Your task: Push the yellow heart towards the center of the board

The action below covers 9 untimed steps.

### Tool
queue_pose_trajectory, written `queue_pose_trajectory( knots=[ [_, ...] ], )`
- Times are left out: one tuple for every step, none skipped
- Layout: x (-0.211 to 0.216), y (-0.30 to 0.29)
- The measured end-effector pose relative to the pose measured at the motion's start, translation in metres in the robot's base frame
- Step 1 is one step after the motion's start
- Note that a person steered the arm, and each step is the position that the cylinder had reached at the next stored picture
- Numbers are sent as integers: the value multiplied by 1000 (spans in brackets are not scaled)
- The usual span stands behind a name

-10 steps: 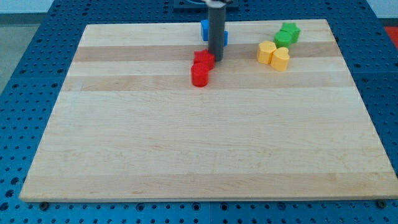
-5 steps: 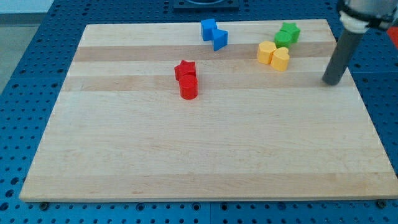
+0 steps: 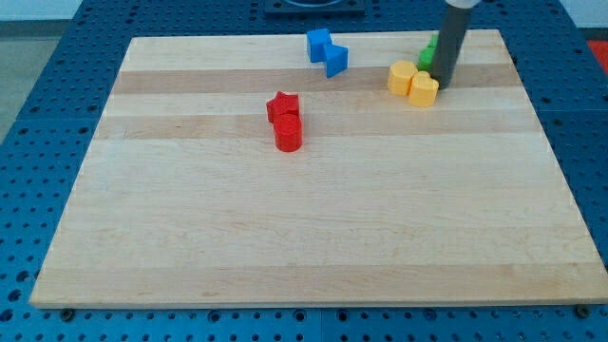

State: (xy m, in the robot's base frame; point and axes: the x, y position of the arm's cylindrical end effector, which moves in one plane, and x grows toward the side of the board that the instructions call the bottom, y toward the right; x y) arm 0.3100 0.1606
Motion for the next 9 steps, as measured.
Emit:
queue_pose_trajectory(
  knots=[
    [0, -43],
    [-7, -39],
    [-37, -29],
    [-46, -70],
    [-46, -68],
    [-6, -37],
    [29, -13],
    [43, -1],
    [66, -25]
  ],
)
